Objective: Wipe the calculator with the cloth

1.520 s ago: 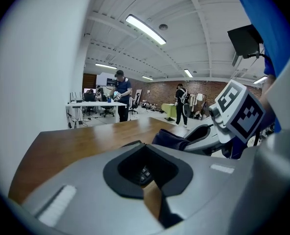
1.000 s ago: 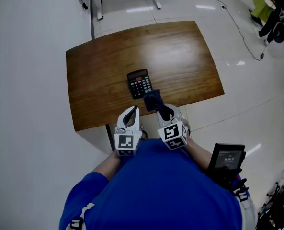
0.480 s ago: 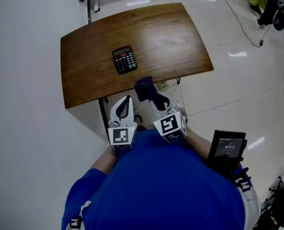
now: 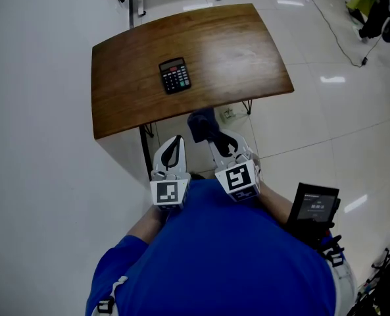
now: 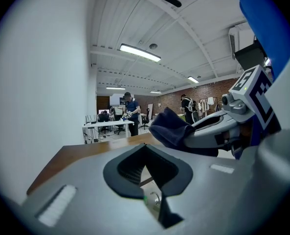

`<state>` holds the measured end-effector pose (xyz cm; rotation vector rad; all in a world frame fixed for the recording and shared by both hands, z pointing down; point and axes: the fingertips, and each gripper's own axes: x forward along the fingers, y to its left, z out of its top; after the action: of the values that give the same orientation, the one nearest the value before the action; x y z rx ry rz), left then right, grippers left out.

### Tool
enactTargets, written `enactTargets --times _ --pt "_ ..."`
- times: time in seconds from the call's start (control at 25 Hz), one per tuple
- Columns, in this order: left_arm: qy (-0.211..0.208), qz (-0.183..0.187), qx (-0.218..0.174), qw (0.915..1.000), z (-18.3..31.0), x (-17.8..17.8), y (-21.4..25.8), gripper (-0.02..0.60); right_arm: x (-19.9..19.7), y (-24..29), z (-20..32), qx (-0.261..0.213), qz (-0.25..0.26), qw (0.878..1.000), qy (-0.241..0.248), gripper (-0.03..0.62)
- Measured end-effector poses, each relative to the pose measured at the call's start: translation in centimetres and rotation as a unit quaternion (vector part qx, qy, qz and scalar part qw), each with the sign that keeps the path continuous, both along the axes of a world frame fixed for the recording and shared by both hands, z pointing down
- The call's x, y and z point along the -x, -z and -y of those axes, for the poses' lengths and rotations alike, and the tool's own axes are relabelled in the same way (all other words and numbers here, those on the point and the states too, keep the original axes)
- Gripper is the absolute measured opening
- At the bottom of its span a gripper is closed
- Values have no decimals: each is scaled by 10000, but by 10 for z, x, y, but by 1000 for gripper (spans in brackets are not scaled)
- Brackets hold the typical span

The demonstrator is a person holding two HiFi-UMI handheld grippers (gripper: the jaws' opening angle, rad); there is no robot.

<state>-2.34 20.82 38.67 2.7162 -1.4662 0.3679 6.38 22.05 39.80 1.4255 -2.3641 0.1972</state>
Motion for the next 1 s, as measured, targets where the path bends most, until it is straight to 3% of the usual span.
enactTargets --times 0.68,1.0 --pt "-199 -313 167 9992 20 -1 17 6 -1 25 19 -20 365 9988 -329 63" --pt "-163 -350 192 9991 5 23 23 6 20 24 -3 28 384 9985 -400 63"
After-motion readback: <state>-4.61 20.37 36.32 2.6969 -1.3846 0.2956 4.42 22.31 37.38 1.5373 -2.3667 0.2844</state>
